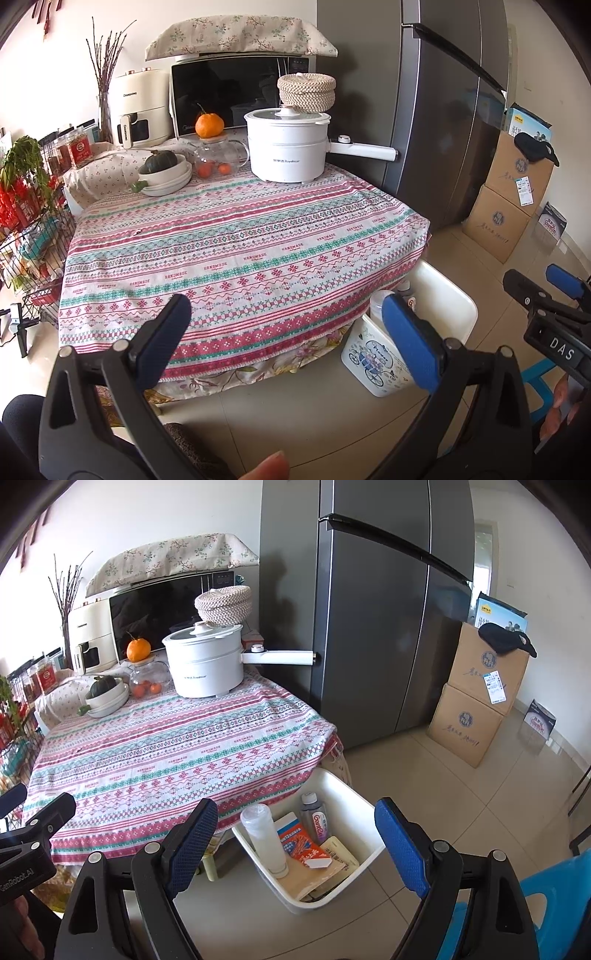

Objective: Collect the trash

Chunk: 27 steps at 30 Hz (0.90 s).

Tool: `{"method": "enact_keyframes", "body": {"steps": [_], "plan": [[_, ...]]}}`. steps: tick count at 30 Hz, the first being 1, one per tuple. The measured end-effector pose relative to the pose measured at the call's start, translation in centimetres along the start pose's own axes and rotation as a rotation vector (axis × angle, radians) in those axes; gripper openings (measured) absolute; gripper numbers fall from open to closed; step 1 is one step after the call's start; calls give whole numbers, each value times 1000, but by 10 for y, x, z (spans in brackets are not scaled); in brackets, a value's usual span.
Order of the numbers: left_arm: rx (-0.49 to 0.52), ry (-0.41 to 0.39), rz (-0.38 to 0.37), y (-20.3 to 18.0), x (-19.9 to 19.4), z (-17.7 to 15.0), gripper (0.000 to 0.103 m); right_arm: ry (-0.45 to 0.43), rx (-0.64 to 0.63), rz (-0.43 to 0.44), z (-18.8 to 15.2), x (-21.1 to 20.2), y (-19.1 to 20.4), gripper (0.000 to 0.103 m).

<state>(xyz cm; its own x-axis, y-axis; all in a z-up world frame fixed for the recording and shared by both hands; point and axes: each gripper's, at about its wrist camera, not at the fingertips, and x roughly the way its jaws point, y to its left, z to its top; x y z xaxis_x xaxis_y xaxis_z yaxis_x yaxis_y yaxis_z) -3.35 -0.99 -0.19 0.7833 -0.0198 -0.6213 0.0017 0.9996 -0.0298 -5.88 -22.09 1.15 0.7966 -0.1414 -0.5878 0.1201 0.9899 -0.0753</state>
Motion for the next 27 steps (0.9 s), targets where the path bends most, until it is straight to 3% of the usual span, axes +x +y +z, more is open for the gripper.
{"method": "enact_keyframes", "body": {"steps": [27], "plan": [[6,18,-4,1,3,-2,103,-4,10,-3,-1,-2,0,88]]}}
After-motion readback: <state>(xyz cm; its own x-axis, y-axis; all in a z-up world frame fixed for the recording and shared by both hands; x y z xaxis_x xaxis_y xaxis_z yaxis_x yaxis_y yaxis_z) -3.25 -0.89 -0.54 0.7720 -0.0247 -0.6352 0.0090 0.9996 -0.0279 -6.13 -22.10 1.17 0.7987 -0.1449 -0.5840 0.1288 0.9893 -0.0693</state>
